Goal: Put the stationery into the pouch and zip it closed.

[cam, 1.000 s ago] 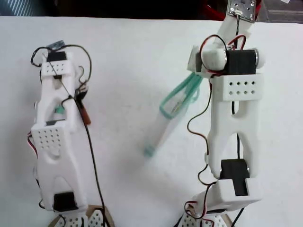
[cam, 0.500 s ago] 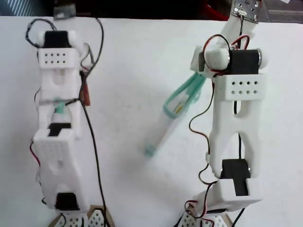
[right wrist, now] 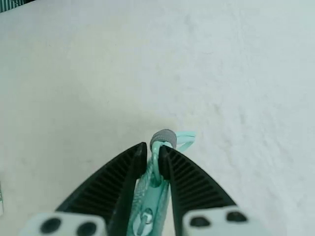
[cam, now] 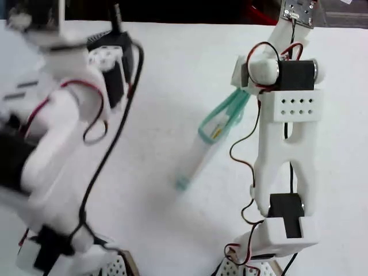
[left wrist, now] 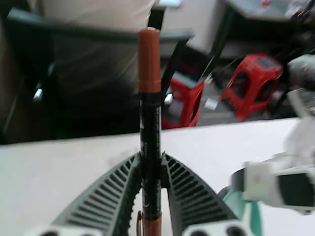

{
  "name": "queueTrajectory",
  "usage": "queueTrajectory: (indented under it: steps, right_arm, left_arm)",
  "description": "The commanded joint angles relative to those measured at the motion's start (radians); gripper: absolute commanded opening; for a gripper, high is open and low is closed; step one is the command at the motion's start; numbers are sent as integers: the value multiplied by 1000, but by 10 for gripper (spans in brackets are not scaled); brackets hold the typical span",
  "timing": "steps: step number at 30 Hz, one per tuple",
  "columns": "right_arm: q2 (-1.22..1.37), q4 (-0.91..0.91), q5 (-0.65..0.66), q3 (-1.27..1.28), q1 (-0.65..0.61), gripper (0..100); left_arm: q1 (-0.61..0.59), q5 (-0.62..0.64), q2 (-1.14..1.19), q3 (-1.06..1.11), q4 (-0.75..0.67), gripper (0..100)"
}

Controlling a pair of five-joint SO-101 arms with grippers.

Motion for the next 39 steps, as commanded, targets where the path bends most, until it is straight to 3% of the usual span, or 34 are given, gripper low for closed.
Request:
queueTrajectory:
  steps: [1, 8, 14, 18, 22, 26, 30, 33, 37, 39]
  right_arm:
    - [-21, 7, 3, 0, 1, 23]
    - [-21, 10, 8, 0, 4, 23]
    - [-21, 7, 11, 0, -5, 23]
    - [-12, 4, 3, -2, -33, 23]
    - [-18, 4, 3, 0, -77, 23]
    - [-18, 4, 2, 0, -79, 23]
    - [-12, 4, 2, 0, -76, 23]
    - [-19, 4, 2, 0, -76, 23]
    - [-21, 4, 2, 0, -50, 23]
    - [-16, 5, 3, 0, -25, 23]
  left_arm:
    - [180, -6, -79, -25, -78, 24]
    - [372, -9, -85, -31, -52, 23]
    - [509, -210, -220, -63, 26, 23]
    - [512, -227, -298, -60, 130, 23]
    - [518, -229, -426, 68, 123, 23]
    - [513, -233, -572, 353, 35, 23]
    - [510, -235, -757, 796, -245, 23]
    - [504, -236, -932, 1209, -594, 23]
    - [371, -229, -1112, 1660, -1120, 24]
    - [328, -226, -1115, 1768, -1249, 24]
